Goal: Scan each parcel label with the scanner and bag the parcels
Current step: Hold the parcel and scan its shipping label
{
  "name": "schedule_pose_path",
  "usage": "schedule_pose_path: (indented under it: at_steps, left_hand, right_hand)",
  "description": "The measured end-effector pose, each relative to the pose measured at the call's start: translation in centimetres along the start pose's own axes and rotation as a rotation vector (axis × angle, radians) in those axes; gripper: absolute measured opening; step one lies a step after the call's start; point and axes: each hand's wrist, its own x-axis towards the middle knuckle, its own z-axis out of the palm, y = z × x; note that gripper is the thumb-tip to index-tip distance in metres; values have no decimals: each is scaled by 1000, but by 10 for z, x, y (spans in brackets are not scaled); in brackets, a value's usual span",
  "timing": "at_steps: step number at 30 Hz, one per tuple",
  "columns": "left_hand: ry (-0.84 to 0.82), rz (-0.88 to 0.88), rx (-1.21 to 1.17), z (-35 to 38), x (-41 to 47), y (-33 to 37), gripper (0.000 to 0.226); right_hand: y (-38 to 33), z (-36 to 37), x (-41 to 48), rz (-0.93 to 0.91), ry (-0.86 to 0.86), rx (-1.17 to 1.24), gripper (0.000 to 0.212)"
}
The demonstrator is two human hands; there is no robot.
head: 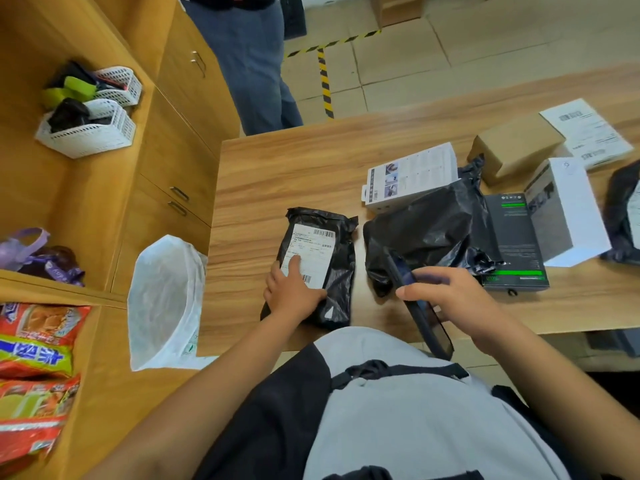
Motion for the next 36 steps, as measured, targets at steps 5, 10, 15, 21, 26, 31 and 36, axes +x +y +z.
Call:
schedule_pose_path:
  at_steps: [5,10,15,21,26,31,36]
  left_hand:
    - [-7,-11,0,-6,-1,-21,99]
    - [-64,25,63,-15,-7,-42,105]
    - [-88,25,94,-20,-18,-68,103]
    - [-66,-105,34,-37,-16,-109,108]
    - [43,-243,-115,-69,4,-161,104]
    - [142,-395,-233,-109,38,-226,103]
    - [187,-523,-332,-139,69,-287,104]
  right_hand:
    - [2,15,2,-23,20,100,15]
    - [-1,35,8,21,8,117,13]
    - [-12,64,18,19,-64,100,15]
    - [-22,95,31,68,-70,32,52]
    - [-42,123,34,77,-84,-12,46]
    - [-66,148,36,63,-82,-55,28]
    - [-78,171,41,54,-45,-105,29]
